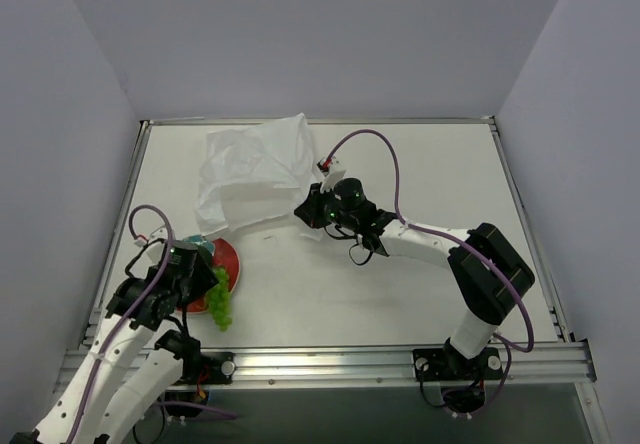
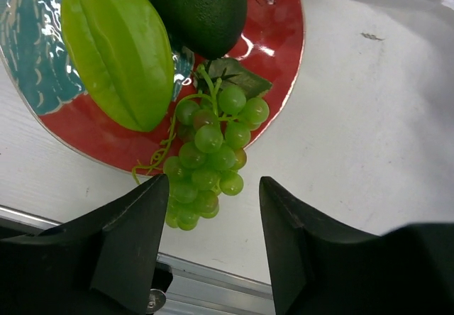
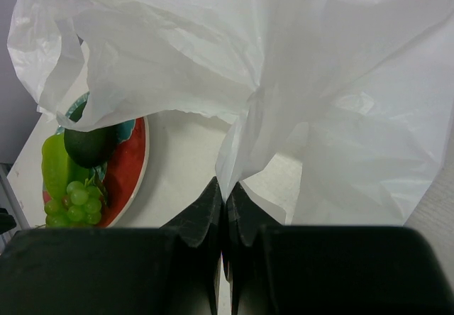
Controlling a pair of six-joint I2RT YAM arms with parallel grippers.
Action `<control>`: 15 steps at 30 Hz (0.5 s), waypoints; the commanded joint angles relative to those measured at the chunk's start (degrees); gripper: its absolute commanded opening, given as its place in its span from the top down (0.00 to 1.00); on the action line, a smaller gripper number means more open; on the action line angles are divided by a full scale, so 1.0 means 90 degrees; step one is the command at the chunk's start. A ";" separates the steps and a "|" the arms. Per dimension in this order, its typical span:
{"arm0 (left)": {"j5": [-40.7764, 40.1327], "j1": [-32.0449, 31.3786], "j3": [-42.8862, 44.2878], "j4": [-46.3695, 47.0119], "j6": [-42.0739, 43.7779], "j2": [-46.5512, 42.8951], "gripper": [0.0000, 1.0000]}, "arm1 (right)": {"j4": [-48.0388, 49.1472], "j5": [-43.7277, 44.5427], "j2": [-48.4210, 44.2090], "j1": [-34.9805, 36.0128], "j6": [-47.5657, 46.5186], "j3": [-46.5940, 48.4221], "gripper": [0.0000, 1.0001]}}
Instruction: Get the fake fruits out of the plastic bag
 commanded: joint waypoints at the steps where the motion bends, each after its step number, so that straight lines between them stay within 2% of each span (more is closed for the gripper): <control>1: -0.0329 -0.0020 0.0266 -0.0015 -0.0068 0.0467 0.47 | 0.0171 0.0023 -0.0042 -0.0030 -0.0037 0.0081 1.00; 3: -0.0485 -0.0020 0.0110 0.0249 -0.0030 0.0837 0.41 | 0.0171 0.0032 -0.0120 -0.0030 -0.0046 0.0052 1.00; 6: -0.0340 -0.0020 0.0031 0.0679 0.0321 0.1519 0.41 | 0.0171 0.0042 -0.0159 -0.0030 -0.0056 0.0042 1.00; 9: -0.0203 -0.0030 0.0041 0.0884 0.0498 0.2019 0.43 | 0.0171 0.0003 -0.0189 -0.0030 -0.0046 0.0042 1.00; 11: -0.0212 -0.0049 0.0031 0.0962 0.0547 0.2079 0.48 | 0.0171 0.0022 -0.0247 -0.0030 -0.0056 0.0023 1.00; 15: -0.0183 -0.0050 -0.0047 0.1089 0.0674 0.2147 0.51 | 0.0161 0.0032 -0.0325 -0.0030 -0.0056 0.0003 1.00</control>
